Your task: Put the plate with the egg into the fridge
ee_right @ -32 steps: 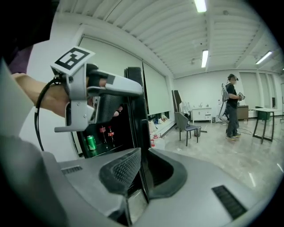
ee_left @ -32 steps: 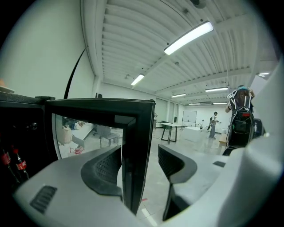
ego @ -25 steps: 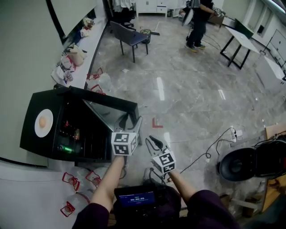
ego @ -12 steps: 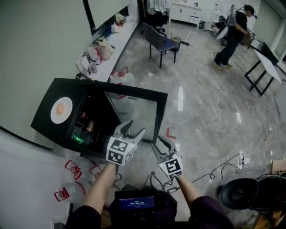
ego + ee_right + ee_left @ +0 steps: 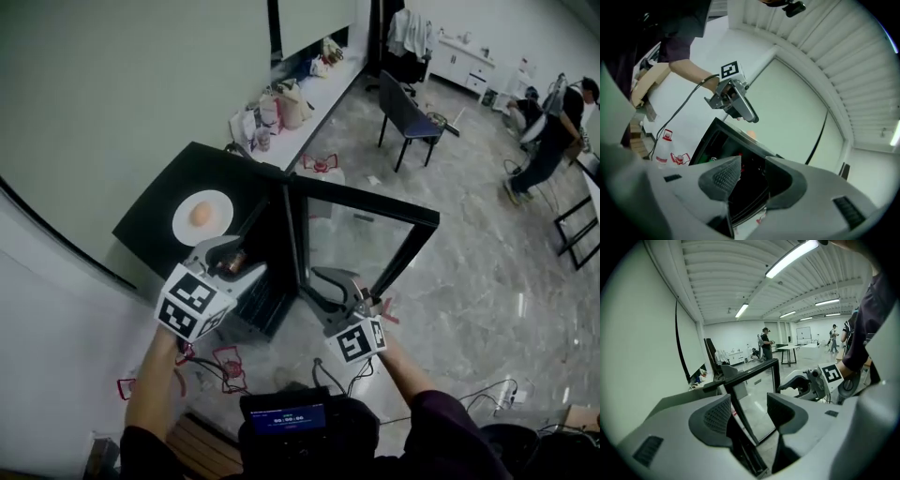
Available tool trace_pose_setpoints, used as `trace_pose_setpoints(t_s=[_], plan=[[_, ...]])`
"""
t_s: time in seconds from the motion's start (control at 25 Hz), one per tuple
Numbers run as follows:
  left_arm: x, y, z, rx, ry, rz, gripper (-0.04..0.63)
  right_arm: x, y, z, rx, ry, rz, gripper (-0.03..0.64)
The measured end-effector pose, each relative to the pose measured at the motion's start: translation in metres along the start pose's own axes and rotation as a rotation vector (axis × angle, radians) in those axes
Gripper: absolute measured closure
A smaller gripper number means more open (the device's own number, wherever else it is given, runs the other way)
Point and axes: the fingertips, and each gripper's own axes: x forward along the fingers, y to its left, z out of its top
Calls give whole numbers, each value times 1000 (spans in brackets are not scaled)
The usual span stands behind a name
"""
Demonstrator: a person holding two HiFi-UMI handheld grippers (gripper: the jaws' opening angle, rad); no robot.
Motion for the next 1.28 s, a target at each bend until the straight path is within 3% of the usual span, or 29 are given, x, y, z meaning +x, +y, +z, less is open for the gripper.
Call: trace_pose_setpoints(t_s=[0.28, 0.4, 0.6, 0.76, 0.88, 1.08, 1.28], plan=[[-35, 71, -21, 31, 138, -77, 371, 86, -1, 60, -362, -98, 175, 453], [-35, 102, -39, -46, 204, -140, 345, 115, -1, 71, -471, -125, 227, 453], [-35, 155, -65, -271, 309, -240, 296, 137, 8, 69, -573, -154, 306, 451], [-28, 184, -91, -428, 441, -289, 279, 145, 15, 60, -648, -167, 346, 442], [-23, 187, -108, -492, 532, -326, 279, 149, 16, 57, -672, -178, 362, 437], [-12, 187, -115, -612, 544, -389, 279, 152, 16, 48, -699, -175, 373, 431], [-12, 182, -113, -591, 541, -398, 279, 157, 10, 42, -695, -168, 341, 431]])
